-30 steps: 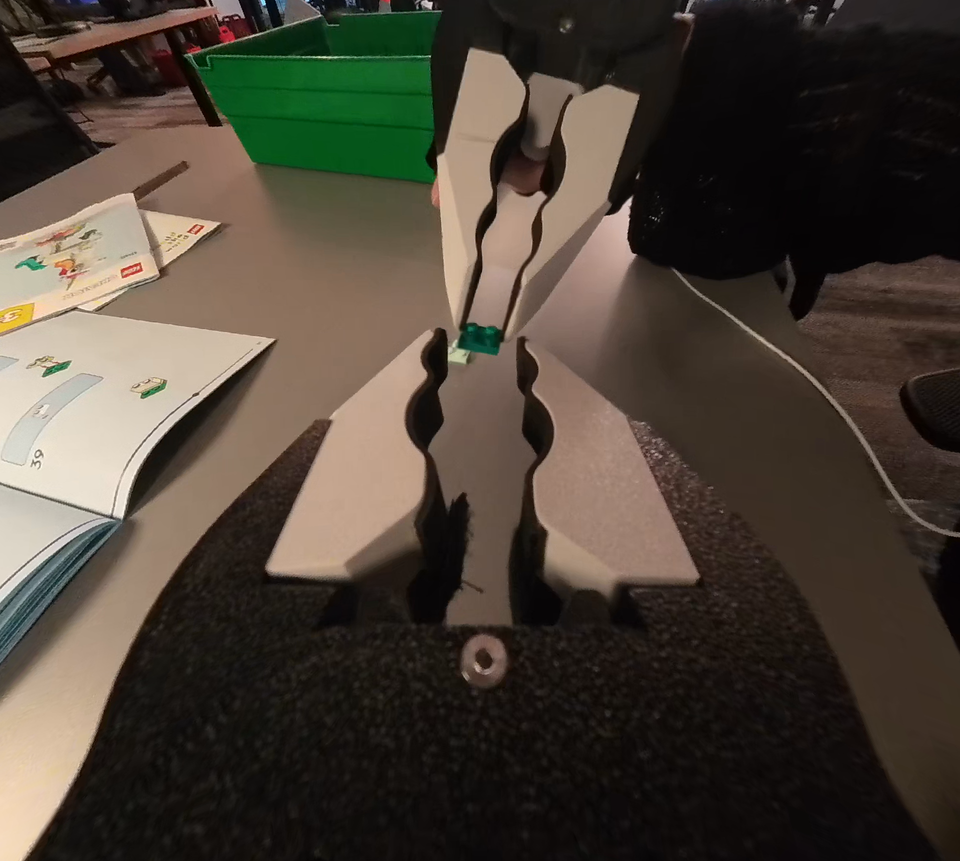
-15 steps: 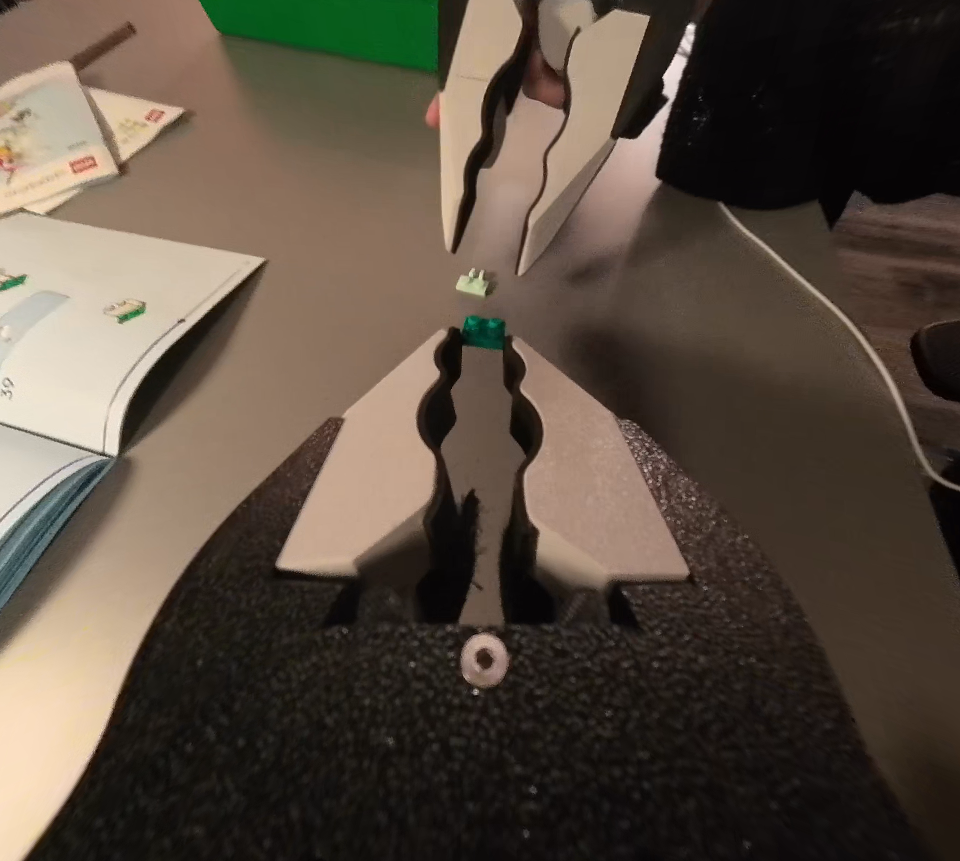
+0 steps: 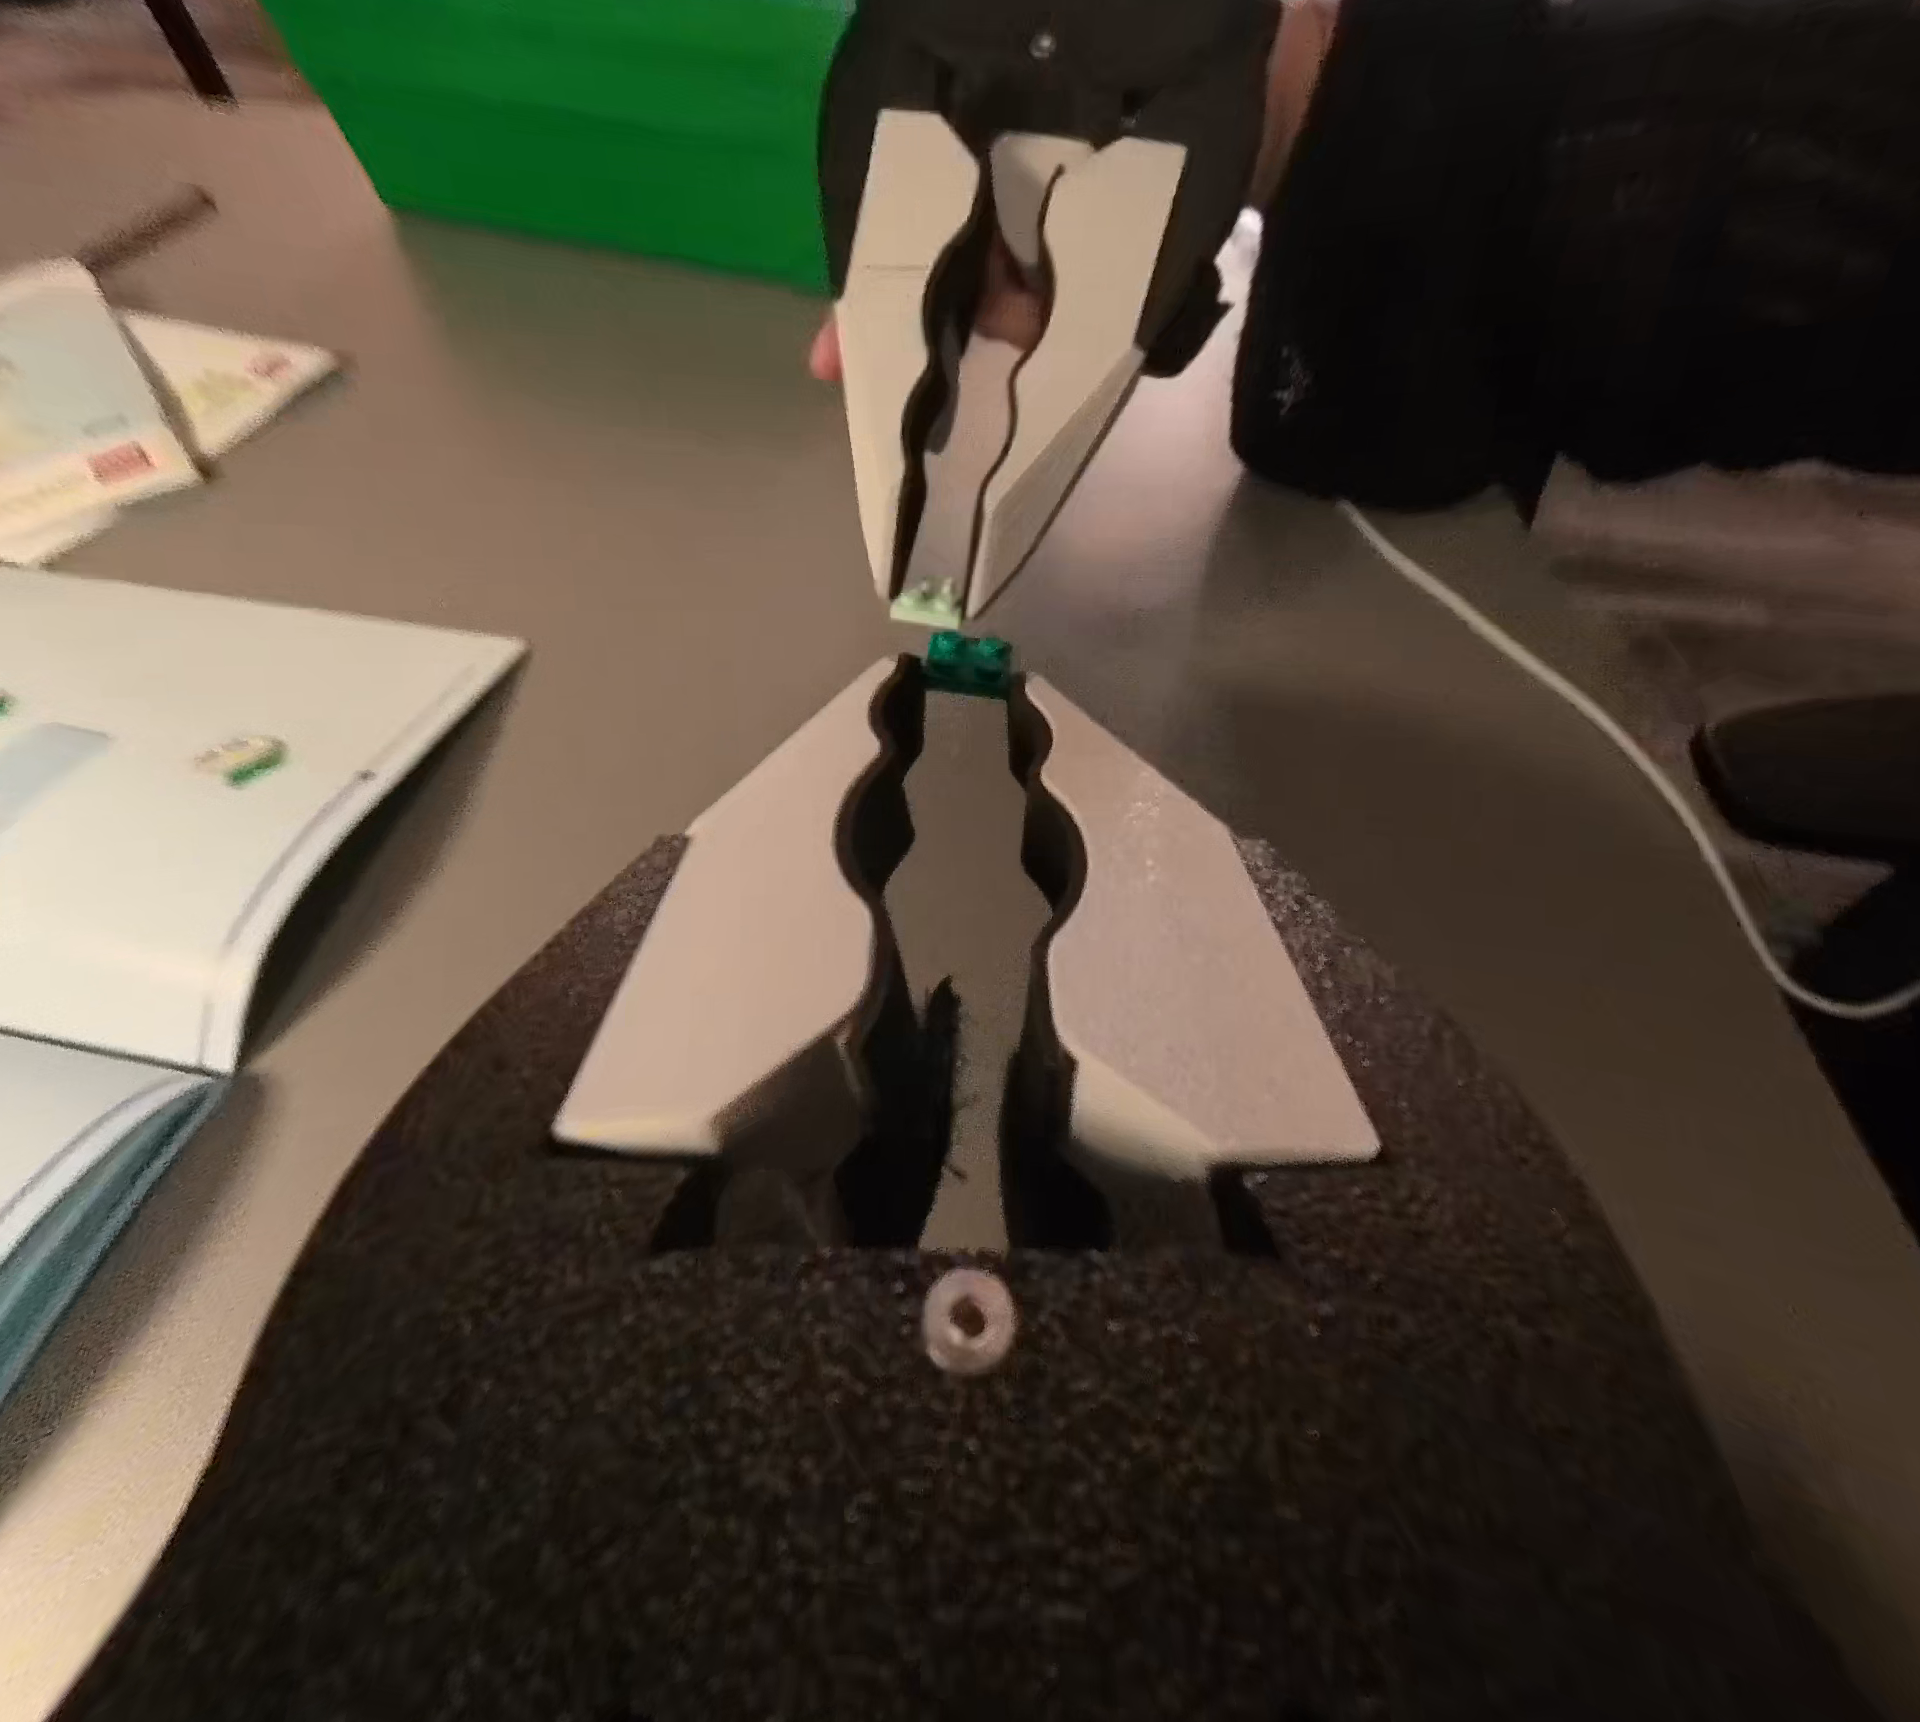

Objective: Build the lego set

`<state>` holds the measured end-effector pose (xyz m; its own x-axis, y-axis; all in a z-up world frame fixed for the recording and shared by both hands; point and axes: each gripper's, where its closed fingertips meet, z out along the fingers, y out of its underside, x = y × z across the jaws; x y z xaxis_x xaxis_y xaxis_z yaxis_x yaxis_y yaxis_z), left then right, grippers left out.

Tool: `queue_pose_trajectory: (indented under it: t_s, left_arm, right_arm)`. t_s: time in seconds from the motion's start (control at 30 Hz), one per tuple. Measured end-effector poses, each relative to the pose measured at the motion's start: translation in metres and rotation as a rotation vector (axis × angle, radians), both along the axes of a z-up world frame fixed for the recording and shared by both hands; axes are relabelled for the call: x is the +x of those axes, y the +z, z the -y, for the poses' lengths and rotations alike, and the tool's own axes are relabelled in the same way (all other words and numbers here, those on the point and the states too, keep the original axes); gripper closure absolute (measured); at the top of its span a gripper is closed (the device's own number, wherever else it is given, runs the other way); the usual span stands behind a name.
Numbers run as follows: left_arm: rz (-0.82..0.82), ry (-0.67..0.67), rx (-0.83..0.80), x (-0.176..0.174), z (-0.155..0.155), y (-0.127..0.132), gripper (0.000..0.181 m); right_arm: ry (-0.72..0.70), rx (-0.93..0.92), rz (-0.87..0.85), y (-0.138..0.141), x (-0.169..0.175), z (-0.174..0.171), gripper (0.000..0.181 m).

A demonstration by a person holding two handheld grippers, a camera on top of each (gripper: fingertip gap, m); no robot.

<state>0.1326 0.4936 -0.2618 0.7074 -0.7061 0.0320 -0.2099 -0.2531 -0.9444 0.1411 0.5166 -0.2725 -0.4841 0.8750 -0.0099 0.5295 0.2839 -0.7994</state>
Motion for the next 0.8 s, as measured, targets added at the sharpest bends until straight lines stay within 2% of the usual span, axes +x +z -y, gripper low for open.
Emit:
queue_pose_trajectory:
  t_s: [0.03,0.13,0.3,0.8]
  left_arm:
    - [0.037,0.002,0.041,-0.002,-0.001,0.011,0.168]
    - [0.153,-0.005,0.176,-0.006,0.003,0.045,0.168]
    - [0.244,0.033,0.266,-0.017,0.009,0.071,0.168]
    - [0.250,0.047,0.273,-0.029,0.014,0.074,0.168]
  right_arm:
    - [0.016,-0.023,-0.046,0.020,-0.004,0.004,0.167]
    - [0.087,-0.006,-0.094,0.062,-0.012,0.017,0.167]
    - [0.163,0.113,-0.035,0.080,-0.025,0.031,0.167]
    - [0.194,0.186,-0.025,0.089,-0.040,0.037,0.167]
